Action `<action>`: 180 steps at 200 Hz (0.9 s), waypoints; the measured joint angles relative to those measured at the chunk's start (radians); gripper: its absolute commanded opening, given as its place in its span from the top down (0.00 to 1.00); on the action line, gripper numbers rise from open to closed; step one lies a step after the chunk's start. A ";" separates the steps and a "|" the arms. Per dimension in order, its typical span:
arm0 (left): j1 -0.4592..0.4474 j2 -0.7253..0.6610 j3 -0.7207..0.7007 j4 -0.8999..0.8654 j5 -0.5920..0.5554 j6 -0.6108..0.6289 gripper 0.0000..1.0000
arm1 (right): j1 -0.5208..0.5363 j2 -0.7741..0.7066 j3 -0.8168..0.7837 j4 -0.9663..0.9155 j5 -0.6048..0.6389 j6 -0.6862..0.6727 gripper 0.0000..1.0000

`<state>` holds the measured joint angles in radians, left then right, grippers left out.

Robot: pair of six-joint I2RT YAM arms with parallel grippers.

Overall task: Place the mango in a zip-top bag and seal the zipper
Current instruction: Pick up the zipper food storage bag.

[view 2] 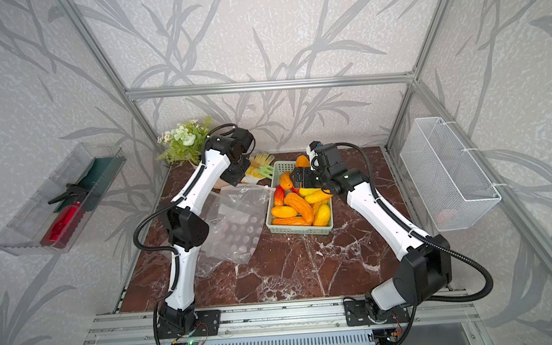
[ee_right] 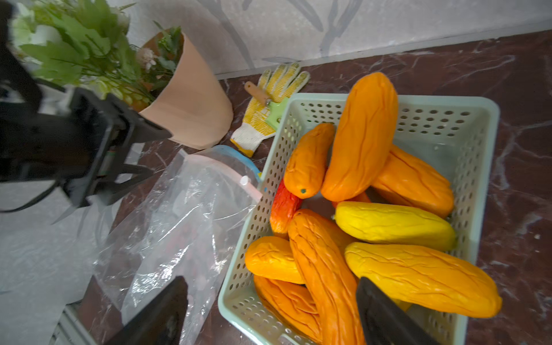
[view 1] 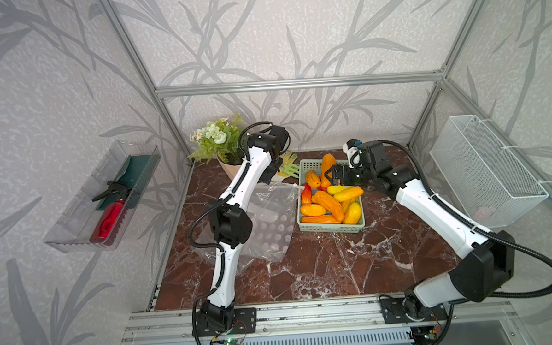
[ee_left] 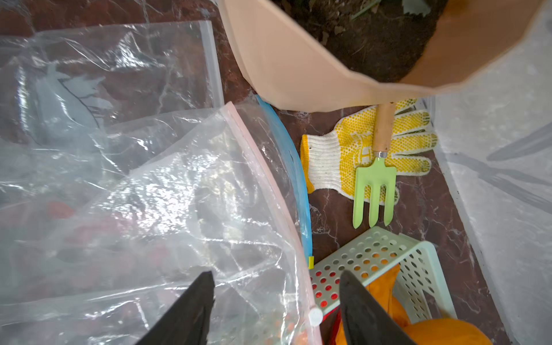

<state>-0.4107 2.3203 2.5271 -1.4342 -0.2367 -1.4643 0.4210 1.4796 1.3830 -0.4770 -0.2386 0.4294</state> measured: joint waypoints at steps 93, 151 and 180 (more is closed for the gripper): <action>0.018 0.154 0.103 -0.122 0.098 -0.112 0.31 | 0.000 -0.014 0.005 -0.010 -0.050 0.003 0.11; 0.037 0.168 0.069 0.002 0.109 -0.080 0.32 | 0.000 -0.014 0.003 -0.018 -0.055 0.012 0.11; 0.045 0.202 0.069 0.005 0.124 -0.053 0.39 | 0.000 -0.014 0.003 -0.021 -0.058 0.015 0.11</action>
<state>-0.3653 2.5221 2.5965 -1.4296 -0.1123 -1.5169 0.4210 1.4654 1.3865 -0.4980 -0.2970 0.4446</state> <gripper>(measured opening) 0.629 0.890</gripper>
